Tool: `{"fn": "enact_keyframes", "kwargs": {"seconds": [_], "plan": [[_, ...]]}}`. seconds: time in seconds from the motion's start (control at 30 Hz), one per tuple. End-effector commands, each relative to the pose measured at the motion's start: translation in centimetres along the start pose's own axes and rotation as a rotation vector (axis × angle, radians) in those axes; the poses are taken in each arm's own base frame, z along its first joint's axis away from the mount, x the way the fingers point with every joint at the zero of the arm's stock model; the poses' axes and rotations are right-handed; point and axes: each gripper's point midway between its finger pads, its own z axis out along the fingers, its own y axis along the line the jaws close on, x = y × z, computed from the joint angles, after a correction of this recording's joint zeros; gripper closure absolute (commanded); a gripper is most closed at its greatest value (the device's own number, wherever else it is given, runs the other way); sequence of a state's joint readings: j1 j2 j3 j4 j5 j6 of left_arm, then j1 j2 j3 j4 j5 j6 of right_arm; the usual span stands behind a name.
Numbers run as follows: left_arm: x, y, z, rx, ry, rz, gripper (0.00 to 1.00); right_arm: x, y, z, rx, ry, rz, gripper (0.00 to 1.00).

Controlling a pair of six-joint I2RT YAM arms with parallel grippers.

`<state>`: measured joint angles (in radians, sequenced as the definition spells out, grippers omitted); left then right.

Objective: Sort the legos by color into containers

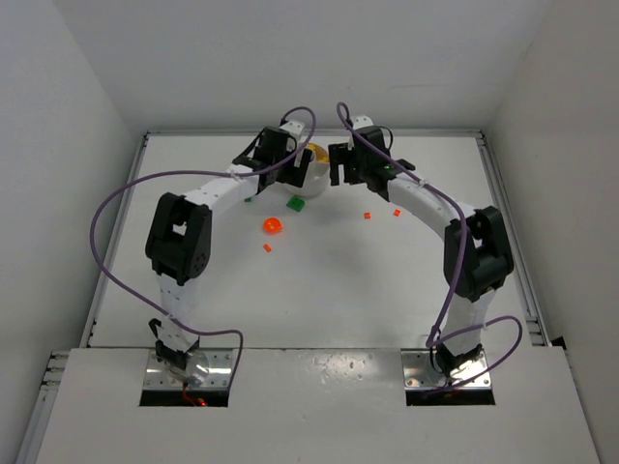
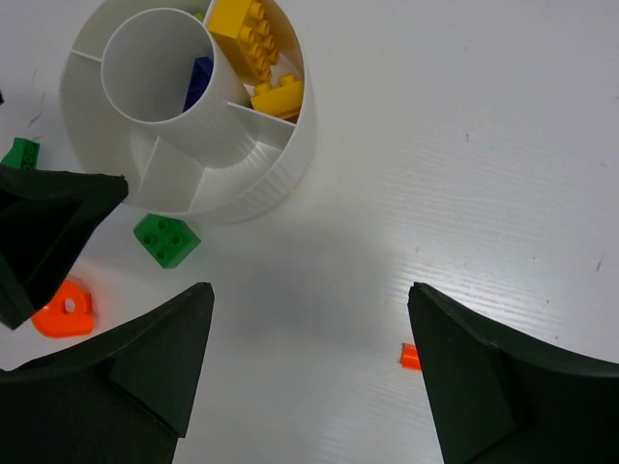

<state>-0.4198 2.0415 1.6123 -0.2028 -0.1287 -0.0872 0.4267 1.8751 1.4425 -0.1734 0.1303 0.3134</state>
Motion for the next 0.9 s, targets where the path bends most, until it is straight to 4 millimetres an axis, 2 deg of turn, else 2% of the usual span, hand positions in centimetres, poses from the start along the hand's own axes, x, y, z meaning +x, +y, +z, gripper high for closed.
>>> {"fn": "enact_keyframes", "kwargs": {"seconds": [0.0,0.07,0.13,0.23,0.27,0.3,0.33,0.4,0.43,0.47,0.5,0.57,0.6,0.63,0.67,0.7,0.73,0.8,0.83,0.87], "plan": [[-4.9,-0.1,-4.3,0.014,-0.125,-0.020,0.00,-2.6,-0.1,-1.8,-0.006,-0.084,0.016,0.18],[-5.1,0.0,-5.2,0.015,-0.137,-0.031,0.00,-2.9,-0.1,-2.1,-0.008,-0.093,0.017,0.18],[-6.1,0.8,-6.2,-0.002,-0.164,-0.040,0.00,-2.6,-0.6,-2.0,0.001,-0.085,0.021,0.18],[-8.1,2.2,-8.4,-0.019,-0.221,-0.068,0.00,-3.0,-0.6,-2.4,0.000,-0.095,0.022,0.18],[-9.5,3.0,-10.0,-0.018,-0.260,-0.078,0.00,-3.1,-0.6,-2.7,0.000,-0.095,0.022,0.18],[-10.3,2.8,-11.0,0.000,-0.283,-0.087,0.00,-3.1,-0.6,-2.7,0.000,-0.095,0.022,0.18],[-10.8,3.5,-11.7,-0.019,-0.305,-0.111,0.00,-3.1,-1.2,-3.0,0.009,-0.088,0.016,0.18],[-12.1,4.2,-14.0,-0.024,-0.338,-0.151,0.00,-1.5,-2.3,-2.9,0.037,-0.038,-0.002,0.18],[-12.1,4.2,-14.6,0.000,-0.331,-0.128,0.00,-0.7,-2.4,-2.9,0.040,-0.017,-0.013,0.19],[-11.9,4.2,-15.0,0.022,-0.322,-0.113,0.00,-0.6,-3.2,-3.2,0.052,-0.015,-0.020,0.21],[-11.4,4.8,-15.2,0.030,-0.308,-0.096,0.00,1.5,-4.3,-2.9,0.071,0.034,-0.026,0.23],[-10.3,4.8,-16.0,0.053,-0.281,-0.096,0.00,2.3,-6.0,-3.3,0.094,0.042,-0.042,0.31],[-9.6,4.6,-16.2,0.065,-0.264,-0.085,0.00,3.2,-6.9,-3.5,0.115,0.059,-0.045,0.35],[-8.0,4.8,-15.7,0.072,-0.231,-0.089,0.00,3.6,-7.5,-3.5,0.125,0.069,-0.047,0.38],[-7.3,5.0,-16.5,0.085,-0.223,-0.093,0.00,3.9,-8.3,-3.6,0.136,0.084,-0.053,0.43],[-6.6,4.9,-16.7,0.085,-0.214,-0.093,0.00,4.5,-9.4,-3.4,0.147,0.105,-0.052,0.44],[-4.8,5.5,-16.4,0.073,-0.181,-0.082,0.00,5.4,-9.9,-3.2,0.145,0.141,-0.066,0.45],[-3.8,5.7,-16.9,0.103,-0.174,-0.063,0.00,6.5,-10.8,-2.9,0.130,0.186,-0.143,0.47],[-2.9,6.2,-17.5,0.119,-0.172,-0.034,0.00,7.8,-11.3,-2.7,0.108,0.231,-0.172,0.47],[-2.6,5.4,-18.0,0.191,-0.179,-0.020,0.00,8.0,-11.2,-2.8,0.089,0.242,-0.211,0.47]]}}
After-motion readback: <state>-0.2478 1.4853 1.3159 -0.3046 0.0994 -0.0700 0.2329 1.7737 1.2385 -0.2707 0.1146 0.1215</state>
